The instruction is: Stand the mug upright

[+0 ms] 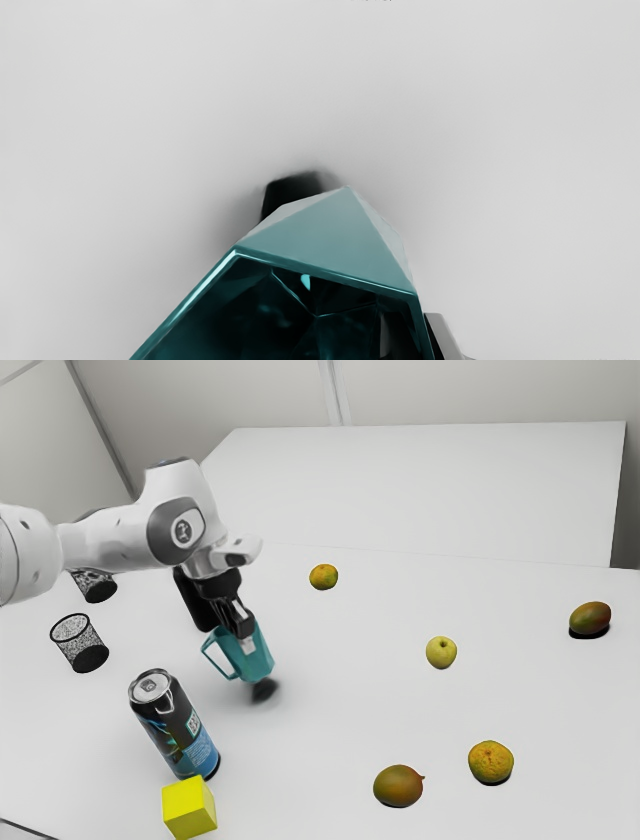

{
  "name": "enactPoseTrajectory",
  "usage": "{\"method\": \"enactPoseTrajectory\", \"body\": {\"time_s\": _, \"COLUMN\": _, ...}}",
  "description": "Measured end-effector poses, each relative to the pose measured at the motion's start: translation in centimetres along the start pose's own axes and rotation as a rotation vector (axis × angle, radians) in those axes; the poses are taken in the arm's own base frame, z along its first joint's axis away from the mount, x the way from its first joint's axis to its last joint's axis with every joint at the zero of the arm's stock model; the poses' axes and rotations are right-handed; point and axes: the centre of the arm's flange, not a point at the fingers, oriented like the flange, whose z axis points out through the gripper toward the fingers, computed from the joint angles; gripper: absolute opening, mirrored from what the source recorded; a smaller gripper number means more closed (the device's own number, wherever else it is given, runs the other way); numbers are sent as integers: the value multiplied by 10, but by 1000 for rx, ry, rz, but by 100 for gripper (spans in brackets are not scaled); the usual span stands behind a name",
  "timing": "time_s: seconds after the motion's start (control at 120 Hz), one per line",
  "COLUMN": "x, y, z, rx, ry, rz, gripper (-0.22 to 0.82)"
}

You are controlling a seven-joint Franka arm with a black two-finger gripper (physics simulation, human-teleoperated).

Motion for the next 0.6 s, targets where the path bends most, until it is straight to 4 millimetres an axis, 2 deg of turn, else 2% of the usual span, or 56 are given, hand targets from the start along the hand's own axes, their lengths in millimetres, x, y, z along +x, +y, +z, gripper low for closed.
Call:
{"method": "enactPoseTrajectory", "body": {"time_s": 0.092, "x": 15, "y": 18, "z": 5, "rx": 140, "ry": -47, "rz": 78, "gripper": -18}}
{"method": "enactPoseTrajectory", "body": {"time_s": 0.175, "x": 18, "y": 31, "z": 20, "rx": 235, "ry": -77, "rz": 124, "gripper": -18}}
{"method": "enactPoseTrajectory", "body": {"time_s": 0.242, "x": 20, "y": 37, "z": 30, "rx": 298, "ry": -77, "rz": 151, "gripper": -18}}
{"method": "enactPoseTrajectory", "body": {"time_s": 0.317, "x": 24, "y": 38, "z": 31, "rx": 351, "ry": -55, "rz": 162, "gripper": -18}}
{"method": "enactPoseTrajectory", "body": {"time_s": 0.417, "x": 27, "y": 31, "z": 34, "rx": 387, "ry": -29, "rz": 143, "gripper": -18}}
{"method": "enactPoseTrajectory", "body": {"time_s": 0.6, "x": 18, "y": -5, "z": 39, "rx": 402, "ry": -7, "rz": 43, "gripper": -18}}
